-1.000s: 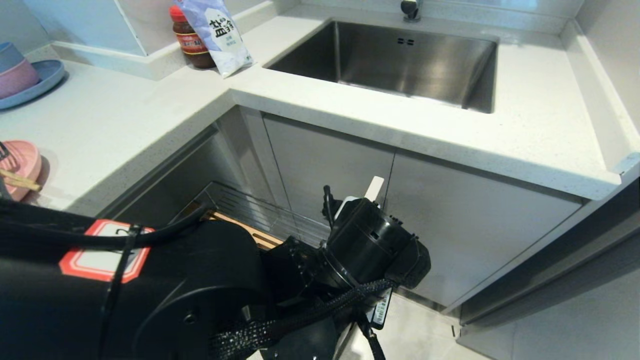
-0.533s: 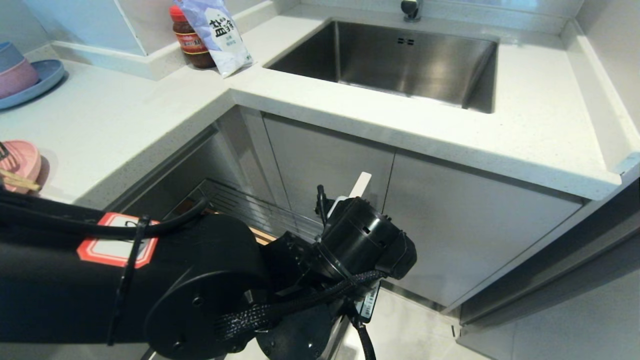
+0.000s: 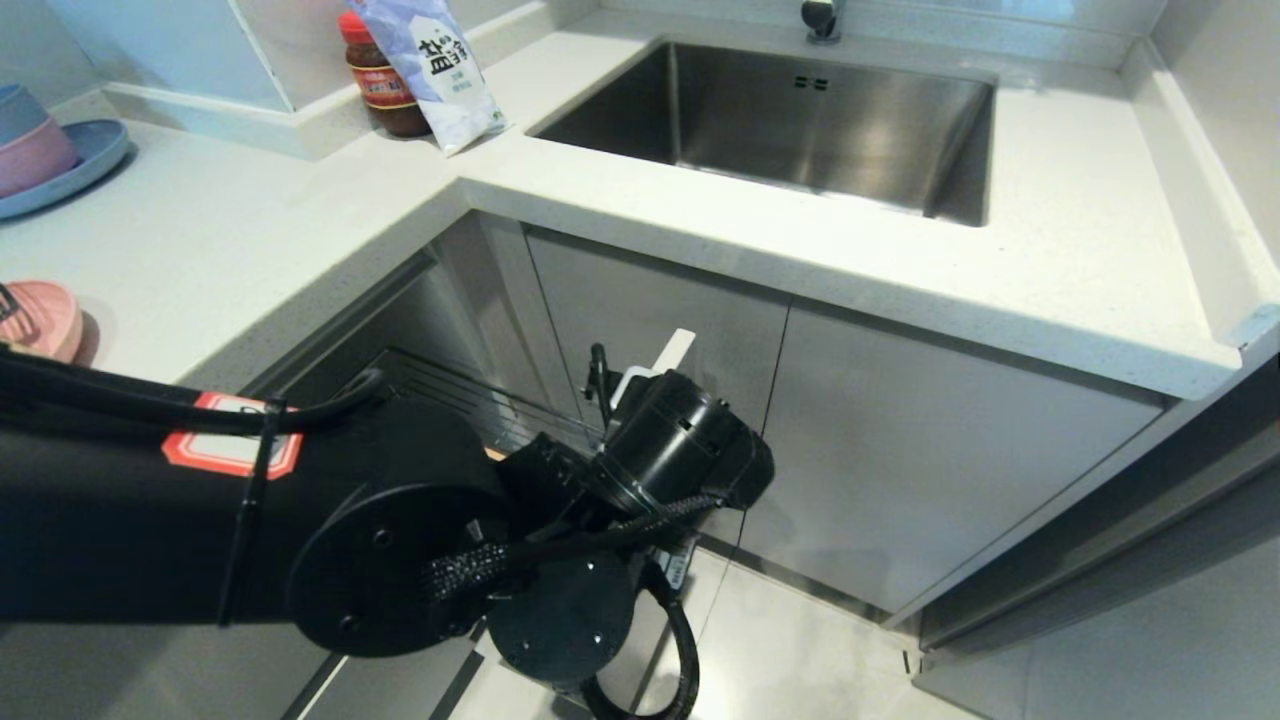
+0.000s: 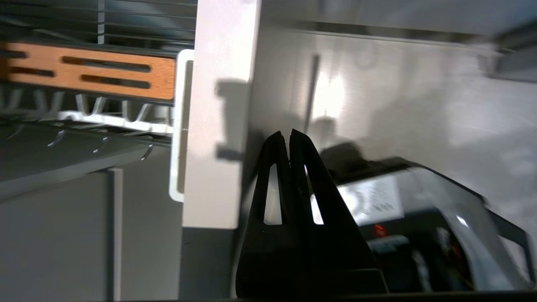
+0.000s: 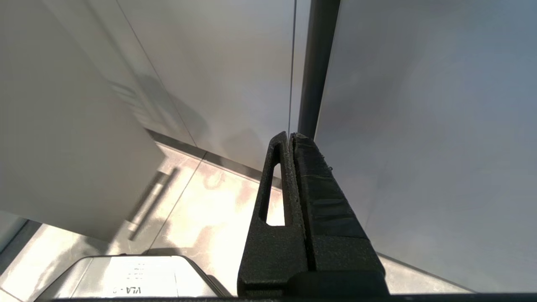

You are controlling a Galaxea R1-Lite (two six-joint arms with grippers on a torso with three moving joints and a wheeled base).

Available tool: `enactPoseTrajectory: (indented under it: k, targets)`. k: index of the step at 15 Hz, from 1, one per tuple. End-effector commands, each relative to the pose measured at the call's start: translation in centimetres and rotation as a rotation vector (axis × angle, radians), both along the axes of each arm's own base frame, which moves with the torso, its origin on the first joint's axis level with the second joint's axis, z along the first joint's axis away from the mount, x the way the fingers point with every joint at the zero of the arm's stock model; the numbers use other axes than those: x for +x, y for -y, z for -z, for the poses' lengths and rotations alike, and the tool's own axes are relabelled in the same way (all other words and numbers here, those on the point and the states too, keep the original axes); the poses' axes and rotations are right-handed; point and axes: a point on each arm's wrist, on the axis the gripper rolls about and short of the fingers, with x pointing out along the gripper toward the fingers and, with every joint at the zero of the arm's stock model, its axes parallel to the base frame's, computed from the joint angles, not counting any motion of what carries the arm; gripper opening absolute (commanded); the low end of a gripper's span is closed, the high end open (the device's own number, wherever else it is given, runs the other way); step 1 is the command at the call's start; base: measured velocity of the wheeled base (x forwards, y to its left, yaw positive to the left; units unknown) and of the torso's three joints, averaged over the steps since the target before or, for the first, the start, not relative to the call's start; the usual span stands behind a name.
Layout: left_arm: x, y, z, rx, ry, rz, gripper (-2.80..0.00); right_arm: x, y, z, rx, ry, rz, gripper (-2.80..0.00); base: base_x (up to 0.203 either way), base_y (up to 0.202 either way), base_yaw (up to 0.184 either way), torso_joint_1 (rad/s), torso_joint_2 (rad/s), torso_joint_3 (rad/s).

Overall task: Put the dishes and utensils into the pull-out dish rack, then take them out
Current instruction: Close the cupboard

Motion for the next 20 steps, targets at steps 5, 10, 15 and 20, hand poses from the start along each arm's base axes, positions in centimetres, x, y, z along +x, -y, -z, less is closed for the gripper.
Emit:
enactPoseTrajectory:
  k: [5,10,15,20]
  targets:
    - [1.8,-3.3,-1.5,0.036,0.025,-0.067,-2.80,0.0,0.0,0.0,0.000,0.001,0.000,-2.80,0.000,0.000,0.000,0.000,0.00,0.000]
    - [4.8,-8.9,-2.8,0.134,0.034,-0.192,-2.80,0.0,0.0,0.0,0.000,0.001,0.000,-2.80,0.000,0.000,0.000,0.000,0.00,0.000]
    - [7.2,-14.5,-4.0,0.210,0.031,-0.340,-2.80,0.0,0.0,0.0,0.000,0.001,0.000,-2.80,0.000,0.000,0.000,0.000,0.00,0.000]
    - [7.9,-17.1,-5.1,0.224,0.045,-0.414,-2.80,0.0,0.0,0.0,0.000,0.001,0.000,-2.80,0.000,0.000,0.000,0.000,0.00,0.000]
